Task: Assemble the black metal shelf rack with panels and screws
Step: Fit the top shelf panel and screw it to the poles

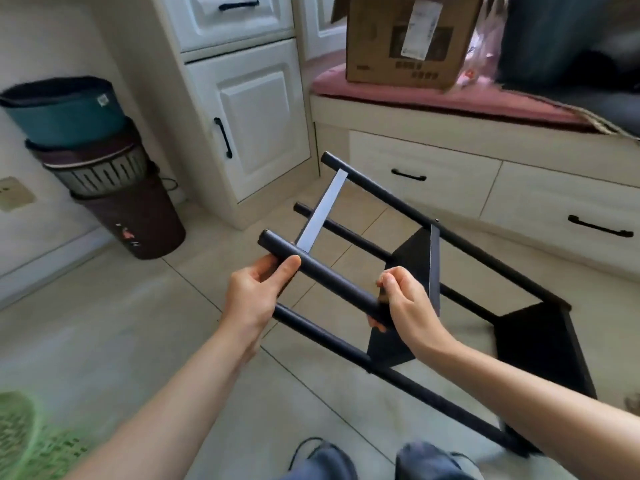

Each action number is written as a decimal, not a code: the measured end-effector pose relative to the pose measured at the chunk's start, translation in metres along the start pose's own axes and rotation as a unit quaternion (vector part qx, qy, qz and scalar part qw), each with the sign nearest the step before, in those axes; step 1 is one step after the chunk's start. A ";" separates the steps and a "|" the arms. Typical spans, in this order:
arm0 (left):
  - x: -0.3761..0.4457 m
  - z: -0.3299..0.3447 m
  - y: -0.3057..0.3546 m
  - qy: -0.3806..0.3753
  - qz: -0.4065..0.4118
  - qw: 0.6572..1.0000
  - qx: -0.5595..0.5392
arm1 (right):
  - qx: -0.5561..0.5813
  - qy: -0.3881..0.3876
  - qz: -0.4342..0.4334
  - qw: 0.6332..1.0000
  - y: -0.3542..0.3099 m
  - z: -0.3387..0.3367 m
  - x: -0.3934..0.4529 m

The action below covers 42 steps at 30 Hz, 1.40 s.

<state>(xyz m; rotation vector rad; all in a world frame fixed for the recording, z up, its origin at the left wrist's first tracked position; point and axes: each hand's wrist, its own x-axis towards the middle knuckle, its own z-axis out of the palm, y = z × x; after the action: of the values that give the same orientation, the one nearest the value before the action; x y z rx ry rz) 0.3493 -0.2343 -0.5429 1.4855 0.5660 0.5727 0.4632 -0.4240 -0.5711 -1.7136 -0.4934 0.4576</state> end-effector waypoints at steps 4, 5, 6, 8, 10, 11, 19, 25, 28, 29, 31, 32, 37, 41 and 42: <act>-0.008 -0.012 -0.054 0.044 -0.040 0.996 -0.062 | -0.060 -0.021 0.009 0.998 0.033 0.018 0.007; -0.010 -0.014 -0.066 0.054 -0.047 0.995 -0.075 | -0.074 -0.024 0.008 0.997 0.040 0.021 0.008; -0.011 -0.015 -0.077 0.063 -0.054 0.993 -0.084 | -0.085 -0.030 0.008 0.996 0.047 0.024 0.009; -0.012 -0.018 -0.097 0.079 -0.066 0.989 -0.104 | -0.109 -0.044 0.009 0.993 0.060 0.028 0.012; -0.012 -0.021 -0.114 0.090 -0.076 0.985 -0.124 | -0.131 -0.057 0.009 0.990 0.068 0.032 0.014; -0.011 -0.023 -0.122 0.090 -0.082 0.984 -0.130 | -0.138 -0.061 0.011 0.988 0.072 0.035 0.016; -0.013 -0.030 -0.170 0.098 -0.096 0.979 -0.151 | -0.175 -0.095 0.032 0.980 0.101 0.047 0.020; -0.019 -0.039 -0.195 0.111 -0.119 0.970 -0.178 | -0.197 -0.125 0.055 0.971 0.117 0.056 0.021; -0.021 -0.043 -0.205 0.110 -0.127 0.969 -0.180 | -0.213 -0.129 0.062 0.967 0.121 0.061 0.021; -0.021 -0.044 -0.208 0.110 -0.129 0.969 -0.180 | -0.218 -0.131 0.064 0.965 0.123 0.062 0.021; -0.021 -0.045 -0.214 0.109 -0.133 0.968 -0.183 | -0.221 -0.137 0.069 0.963 0.124 0.065 0.021; -0.021 -0.046 -0.217 0.110 -0.138 0.967 -0.186 | -0.225 -0.139 0.072 0.962 0.125 0.065 0.021; -0.025 -0.048 -0.231 0.114 -0.178 0.958 -0.195 | -0.250 -0.149 0.083 0.953 0.133 0.065 0.021; -0.023 -0.052 -0.236 0.111 -0.187 0.956 -0.195 | -0.243 -0.178 0.108 0.947 0.140 0.061 0.027; -0.022 -0.054 -0.236 0.105 -0.190 0.957 -0.194 | -0.240 -0.192 0.123 0.944 0.142 0.061 0.030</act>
<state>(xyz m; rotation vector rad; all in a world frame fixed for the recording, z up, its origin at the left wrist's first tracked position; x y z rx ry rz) 0.2984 -0.2101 -0.7797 0.9190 0.8306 0.5059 0.4655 -0.3830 -0.7234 -2.1797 -0.7158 0.9224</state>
